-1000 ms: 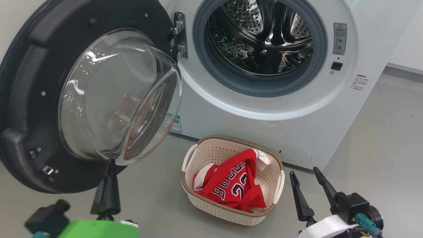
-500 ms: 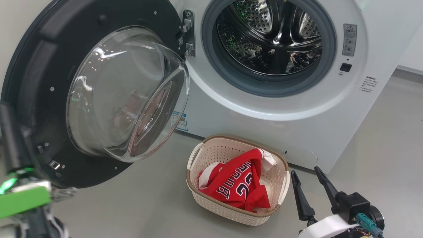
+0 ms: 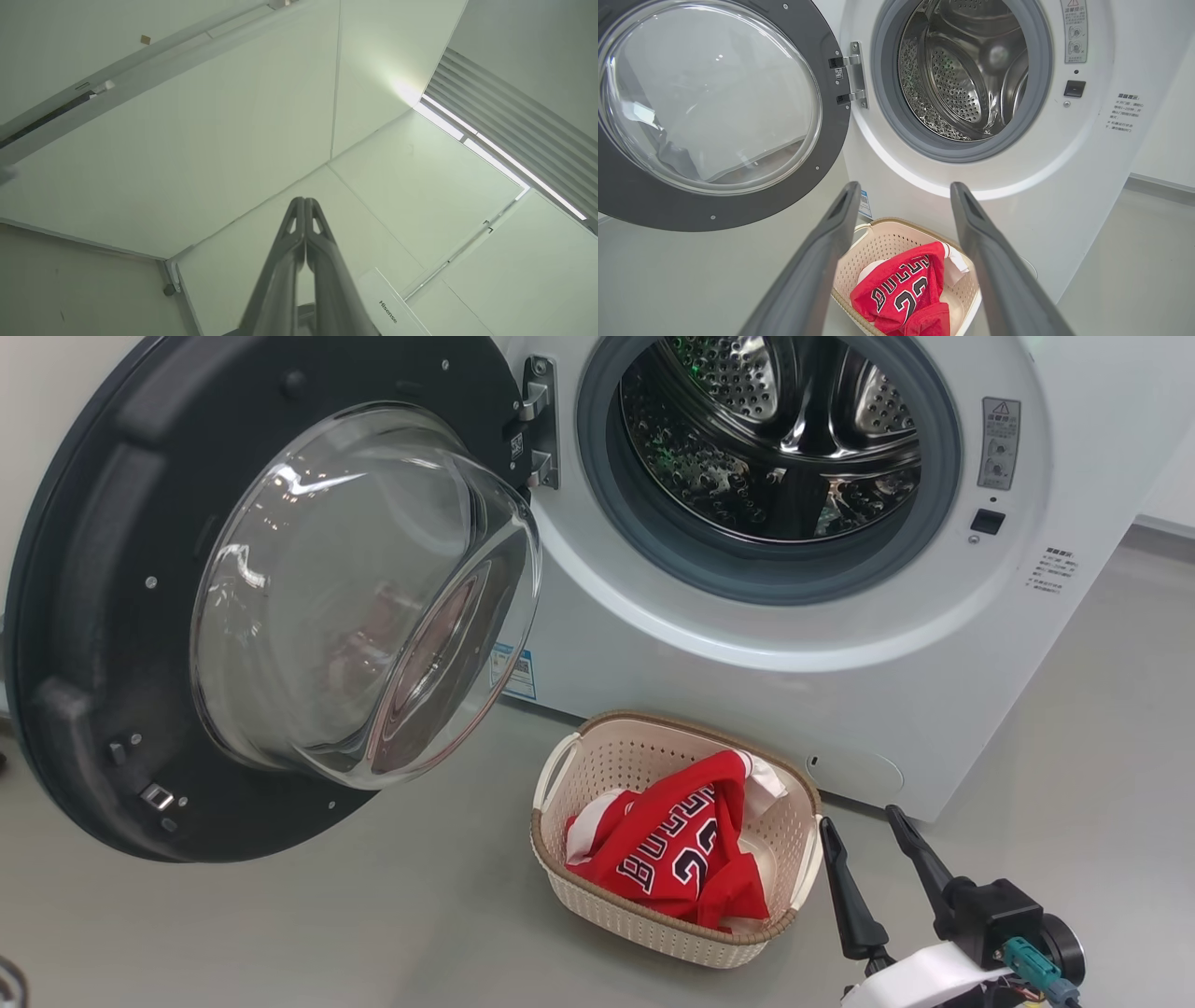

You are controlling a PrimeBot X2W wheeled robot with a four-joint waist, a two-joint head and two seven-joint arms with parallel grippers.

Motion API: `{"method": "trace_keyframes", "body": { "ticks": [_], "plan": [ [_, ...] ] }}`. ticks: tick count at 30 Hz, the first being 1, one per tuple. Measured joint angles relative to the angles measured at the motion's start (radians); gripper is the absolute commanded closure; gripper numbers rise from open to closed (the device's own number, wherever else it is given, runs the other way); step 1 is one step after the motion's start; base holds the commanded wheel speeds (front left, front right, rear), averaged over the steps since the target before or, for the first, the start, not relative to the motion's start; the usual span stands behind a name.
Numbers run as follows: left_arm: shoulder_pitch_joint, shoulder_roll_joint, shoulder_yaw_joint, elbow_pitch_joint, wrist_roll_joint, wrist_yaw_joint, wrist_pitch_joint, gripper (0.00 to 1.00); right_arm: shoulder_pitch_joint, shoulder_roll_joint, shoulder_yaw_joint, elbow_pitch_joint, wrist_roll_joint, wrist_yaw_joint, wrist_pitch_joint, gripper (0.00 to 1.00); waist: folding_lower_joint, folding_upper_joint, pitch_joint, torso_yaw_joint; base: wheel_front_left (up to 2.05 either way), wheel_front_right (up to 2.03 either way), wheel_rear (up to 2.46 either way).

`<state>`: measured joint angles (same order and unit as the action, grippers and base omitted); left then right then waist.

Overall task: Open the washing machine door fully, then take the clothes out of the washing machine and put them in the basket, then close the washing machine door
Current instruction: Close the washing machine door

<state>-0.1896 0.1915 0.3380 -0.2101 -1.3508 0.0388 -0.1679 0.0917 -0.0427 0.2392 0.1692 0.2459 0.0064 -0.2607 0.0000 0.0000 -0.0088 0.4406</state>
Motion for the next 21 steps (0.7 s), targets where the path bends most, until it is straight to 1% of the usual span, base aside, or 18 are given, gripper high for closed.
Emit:
{"method": "trace_keyframes", "body": {
  "ticks": [3, 8, 13, 16, 18, 20, 21],
  "plan": [
    [-0.027, 0.035, 0.030, 0.076, -0.038, 0.026, 0.038, 1.00, 0.000, -0.001, 0.004, -0.001, -0.001, 0.001, 0.000, 0.00, 0.0000, 0.0000, 0.003, -0.003, 0.00, 0.00, 0.00],
    [-0.059, 0.086, 0.035, 0.207, -0.108, 0.048, 0.126, 1.00, 0.000, -0.004, 0.006, -0.001, -0.002, 0.001, 0.000, 0.00, 0.0000, 0.0000, 0.011, -0.009, 0.00, 0.00, 0.00],
    [-0.073, 0.106, 0.007, 0.317, -0.178, 0.058, 0.230, 1.00, -0.001, -0.008, 0.009, -0.001, -0.002, 0.003, 0.000, 0.00, 0.0000, 0.0000, 0.017, -0.014, 0.00, 0.00, 0.00],
    [-0.073, 0.119, -0.016, 0.367, -0.185, 0.062, 0.282, 1.00, -0.002, -0.009, 0.011, -0.001, -0.003, 0.005, 0.000, 0.00, 0.0000, 0.0000, 0.021, -0.017, 0.00, 0.00, 0.00],
    [-0.074, 0.119, -0.017, 0.379, -0.194, 0.062, 0.294, 1.00, -0.002, -0.011, 0.011, -0.001, -0.003, 0.006, 0.000, 0.00, 0.0000, 0.0000, 0.023, -0.018, 0.00, 0.00, 0.00],
    [-0.075, 0.127, -0.026, 0.413, -0.207, 0.062, 0.336, 1.00, -0.002, -0.015, 0.011, -0.001, -0.004, 0.008, 0.000, 0.00, 0.0000, 0.0000, 0.027, -0.021, 0.00, 0.00, 0.00],
    [-0.075, 0.127, -0.026, 0.413, -0.207, 0.062, 0.336, 1.00, -0.002, -0.015, 0.011, -0.001, -0.004, 0.008, 0.000, 0.00, 0.0000, 0.0000, 0.027, -0.021, 0.00, 0.00, 0.00]
  ]
}}
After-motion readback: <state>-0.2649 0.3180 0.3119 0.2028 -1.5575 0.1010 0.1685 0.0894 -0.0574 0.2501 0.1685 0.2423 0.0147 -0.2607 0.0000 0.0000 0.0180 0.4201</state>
